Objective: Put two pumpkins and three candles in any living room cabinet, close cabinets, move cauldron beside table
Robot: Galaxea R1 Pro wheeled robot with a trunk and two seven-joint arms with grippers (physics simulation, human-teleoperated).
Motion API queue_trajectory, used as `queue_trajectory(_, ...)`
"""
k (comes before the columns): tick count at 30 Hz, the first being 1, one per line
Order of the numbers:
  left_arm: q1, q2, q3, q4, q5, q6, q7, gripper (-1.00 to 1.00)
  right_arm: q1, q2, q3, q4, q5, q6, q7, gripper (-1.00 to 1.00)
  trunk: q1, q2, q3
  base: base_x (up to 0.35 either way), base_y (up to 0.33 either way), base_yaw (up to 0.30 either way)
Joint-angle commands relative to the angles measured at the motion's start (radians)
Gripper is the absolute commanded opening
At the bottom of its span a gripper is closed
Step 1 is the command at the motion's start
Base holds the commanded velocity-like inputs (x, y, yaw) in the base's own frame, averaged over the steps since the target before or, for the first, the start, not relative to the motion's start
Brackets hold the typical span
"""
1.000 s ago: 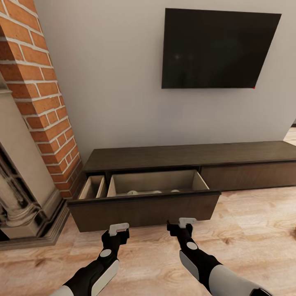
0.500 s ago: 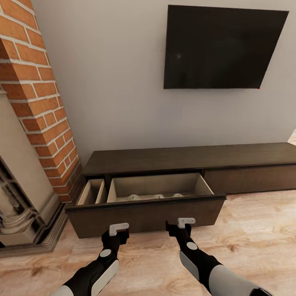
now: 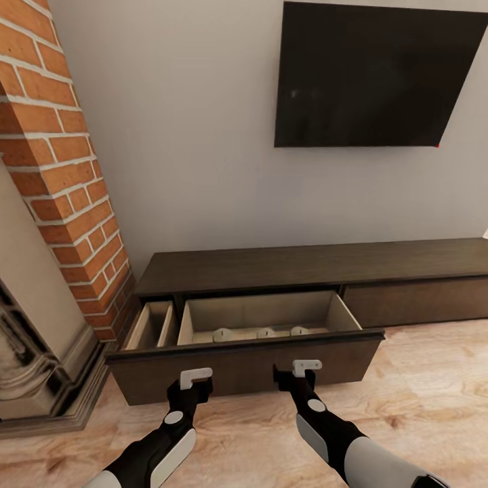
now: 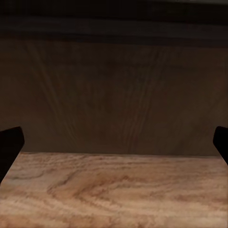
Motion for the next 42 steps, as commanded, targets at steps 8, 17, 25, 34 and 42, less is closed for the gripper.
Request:
queue_trajectory(8, -0.002, 0.001, -0.007, -0.001, 0.011, -0.008, 0.007, 1.0, -0.001, 0.0, 0.009, 0.002, -0.006, 0.056, -0.005, 1.0, 0.023, -0.042, -0.02, 0.002, 0.001, 0.0)
queue_trajectory(17, -0.001, 0.0, -0.009, 0.001, 0.009, -0.008, 0.007, 1.0, -0.001, 0.0, 0.009, 0.002, -0.006, 0.053, -0.005, 1.0, 0.044, -0.079, -0.051, 0.0, 0.0, 0.0)
queue_trajectory(25, -0.001, -0.002, -0.009, 0.006, 0.009, -0.009, 0.009, 1.0, -0.001, 0.0, 0.009, 0.002, -0.006, 0.022, -0.005, 1.0, 0.048, -0.081, -0.082, 0.0, 0.0, 0.0)
queue_trajectory(34, -0.001, -0.002, -0.01, 0.006, 0.006, -0.009, 0.009, 1.0, -0.001, 0.0, 0.009, 0.002, -0.008, 0.0, -0.005, 1.0, 0.05, -0.082, -0.097, 0.0, 0.0, 0.0)
queue_trajectory(42, -0.001, -0.003, -0.01, 0.007, 0.007, -0.009, 0.007, 1.0, -0.001, 0.0, 0.009, 0.002, -0.007, -0.002, -0.005, 1.0, 0.05, -0.082, -0.097, 0.092, 0.0, 0.0)
